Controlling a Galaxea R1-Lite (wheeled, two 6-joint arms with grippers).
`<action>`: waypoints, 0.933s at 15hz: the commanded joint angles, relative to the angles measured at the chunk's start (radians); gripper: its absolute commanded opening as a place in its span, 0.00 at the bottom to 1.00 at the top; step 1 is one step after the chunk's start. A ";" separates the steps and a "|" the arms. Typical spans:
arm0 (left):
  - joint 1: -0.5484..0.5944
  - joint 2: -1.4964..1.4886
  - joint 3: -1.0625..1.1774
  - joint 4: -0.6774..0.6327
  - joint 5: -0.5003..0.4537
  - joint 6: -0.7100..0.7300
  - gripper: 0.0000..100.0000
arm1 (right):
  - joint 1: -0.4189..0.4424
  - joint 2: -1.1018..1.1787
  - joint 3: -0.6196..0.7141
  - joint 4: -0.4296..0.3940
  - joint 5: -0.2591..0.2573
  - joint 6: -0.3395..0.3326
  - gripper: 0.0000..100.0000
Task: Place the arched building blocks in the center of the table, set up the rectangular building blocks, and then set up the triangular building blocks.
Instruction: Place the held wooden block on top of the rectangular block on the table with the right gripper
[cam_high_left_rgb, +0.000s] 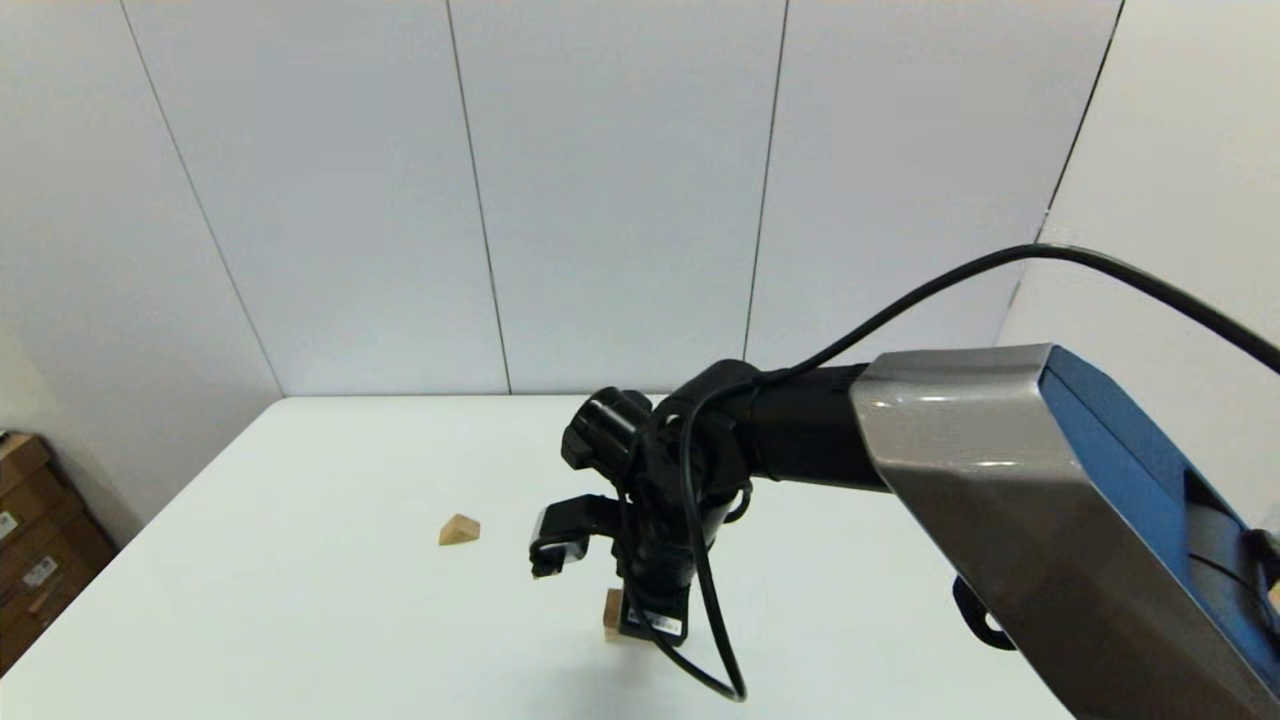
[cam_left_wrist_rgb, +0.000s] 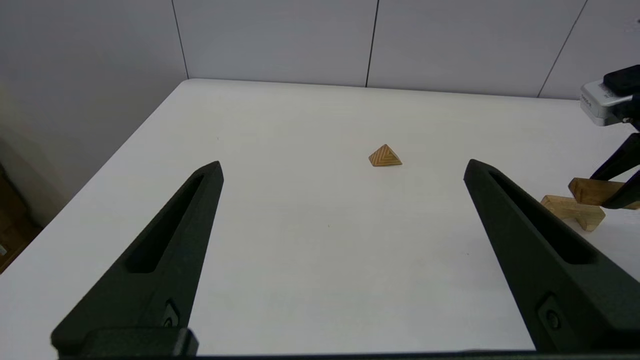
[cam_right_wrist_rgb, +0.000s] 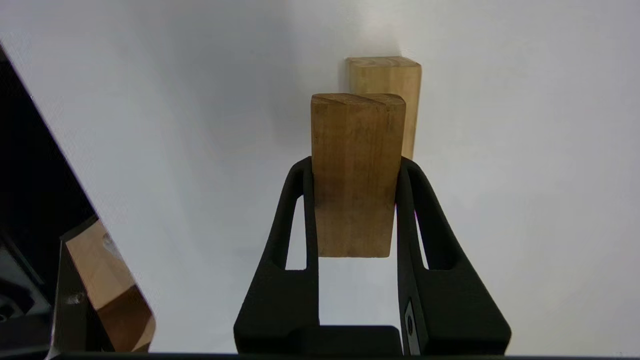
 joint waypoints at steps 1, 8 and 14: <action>0.001 0.001 0.000 -0.001 0.002 0.000 1.00 | -0.001 0.026 -0.006 -0.026 -0.004 -0.004 0.00; 0.001 0.001 0.000 -0.001 0.000 0.000 1.00 | -0.027 0.038 -0.006 -0.029 -0.004 -0.035 0.00; 0.001 0.001 0.000 -0.001 0.000 -0.002 1.00 | -0.024 0.047 -0.006 -0.031 -0.002 -0.036 0.00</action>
